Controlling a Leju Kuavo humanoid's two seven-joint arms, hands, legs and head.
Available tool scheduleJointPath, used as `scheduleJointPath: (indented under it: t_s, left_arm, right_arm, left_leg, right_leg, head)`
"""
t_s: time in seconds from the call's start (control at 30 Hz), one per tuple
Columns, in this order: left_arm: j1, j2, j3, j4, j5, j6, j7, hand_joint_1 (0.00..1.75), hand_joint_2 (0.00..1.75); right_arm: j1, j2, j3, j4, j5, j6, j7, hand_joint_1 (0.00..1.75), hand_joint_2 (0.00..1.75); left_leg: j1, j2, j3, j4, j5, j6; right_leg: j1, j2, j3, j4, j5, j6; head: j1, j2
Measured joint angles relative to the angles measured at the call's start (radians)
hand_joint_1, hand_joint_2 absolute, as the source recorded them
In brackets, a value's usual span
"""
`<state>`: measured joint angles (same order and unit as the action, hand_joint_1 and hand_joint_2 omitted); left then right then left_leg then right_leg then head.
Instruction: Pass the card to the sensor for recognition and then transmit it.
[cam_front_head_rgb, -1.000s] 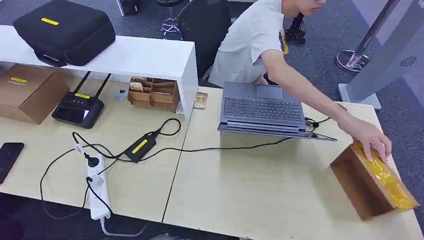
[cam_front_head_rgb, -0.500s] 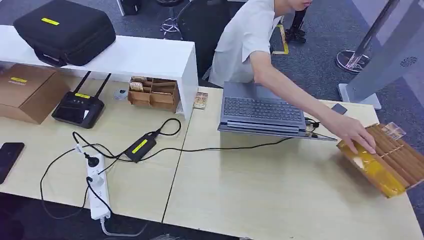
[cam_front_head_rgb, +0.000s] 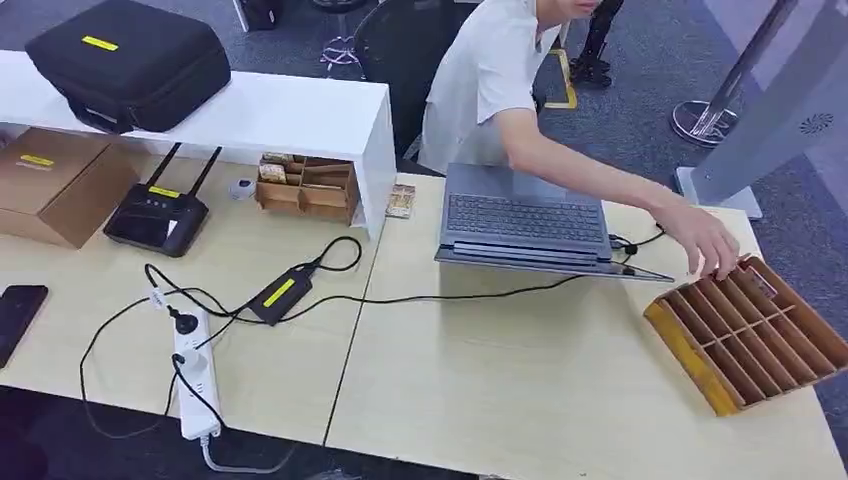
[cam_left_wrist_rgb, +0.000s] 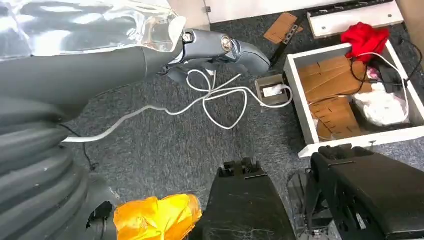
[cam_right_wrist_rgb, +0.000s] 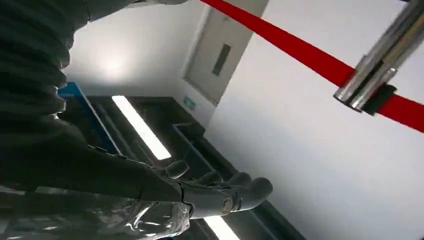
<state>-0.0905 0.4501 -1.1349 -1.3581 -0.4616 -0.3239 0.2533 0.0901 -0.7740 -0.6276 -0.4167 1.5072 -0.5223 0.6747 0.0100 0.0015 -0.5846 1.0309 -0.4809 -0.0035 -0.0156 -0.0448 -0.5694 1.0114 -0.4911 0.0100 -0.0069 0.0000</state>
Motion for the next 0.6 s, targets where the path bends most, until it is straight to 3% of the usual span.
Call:
scheduleJointPath:
  t_s: [0.17,0.3,0.33,0.4,0.47,0.53,0.6]
  left_arm:
    - [0.001,-0.001,0.001,0.001,0.001,0.000,-0.001,0.00,1.75]
    - [0.003,0.002,0.000,0.001,0.008,-0.001,0.002,0.00,1.75]
    - [0.003,0.002,0.001,0.001,0.010,-0.001,0.002,0.00,1.75]
    - [0.005,0.005,0.001,0.001,0.018,-0.002,0.004,0.00,1.75]
    - [0.006,0.008,0.001,0.001,0.024,-0.002,0.006,0.00,1.75]
    - [0.007,0.009,0.000,0.001,0.030,-0.002,0.008,0.00,1.75]
    - [0.007,0.010,0.001,0.001,0.032,-0.003,0.009,0.00,1.75]
  right_arm:
    - [0.107,0.006,0.003,0.034,0.000,0.113,0.024,0.00,1.75]
    - [0.245,0.058,-0.033,-0.092,0.000,0.341,0.025,0.00,1.75]
    - [0.256,0.066,-0.037,-0.110,0.000,0.365,0.024,0.00,1.75]
    - [0.342,0.135,-0.073,-0.242,0.000,0.482,0.025,0.00,1.75]
    - [0.394,0.201,-0.101,-0.328,0.000,0.511,0.025,0.00,1.75]
    - [0.423,0.243,-0.113,-0.405,0.000,0.590,0.025,0.00,1.75]
    - [0.438,0.272,-0.121,-0.459,0.000,0.618,0.025,0.00,1.75]
  left_leg:
    - [0.000,0.000,0.000,0.000,-0.001,0.000]
    - [0.000,-0.001,0.000,-0.001,-0.001,-0.001]
    - [0.000,-0.001,0.000,-0.001,-0.002,-0.001]
    - [0.001,-0.001,0.001,-0.002,-0.002,-0.002]
    - [0.001,0.000,0.000,-0.002,-0.003,-0.003]
    - [0.001,0.004,0.002,-0.003,-0.004,-0.005]
    - [0.001,0.008,0.005,-0.003,-0.005,-0.007]
  right_leg:
    - [0.000,0.000,0.000,0.000,-0.001,0.000]
    - [0.000,-0.001,0.000,0.000,-0.003,-0.001]
    - [0.000,0.000,0.000,0.000,-0.003,-0.001]
    - [0.001,-0.001,0.000,0.000,-0.004,-0.002]
    - [0.002,0.000,0.001,0.000,-0.004,-0.003]
    - [0.001,0.004,0.000,0.001,-0.004,-0.003]
    - [0.001,0.010,0.001,0.001,-0.004,-0.004]
  head:
    - [-0.001,0.000]
    - [0.000,0.000]
    - [0.000,0.000]
    - [0.000,0.000]
    - [-0.001,0.000]
    - [-0.002,0.000]
    - [-0.001,0.000]
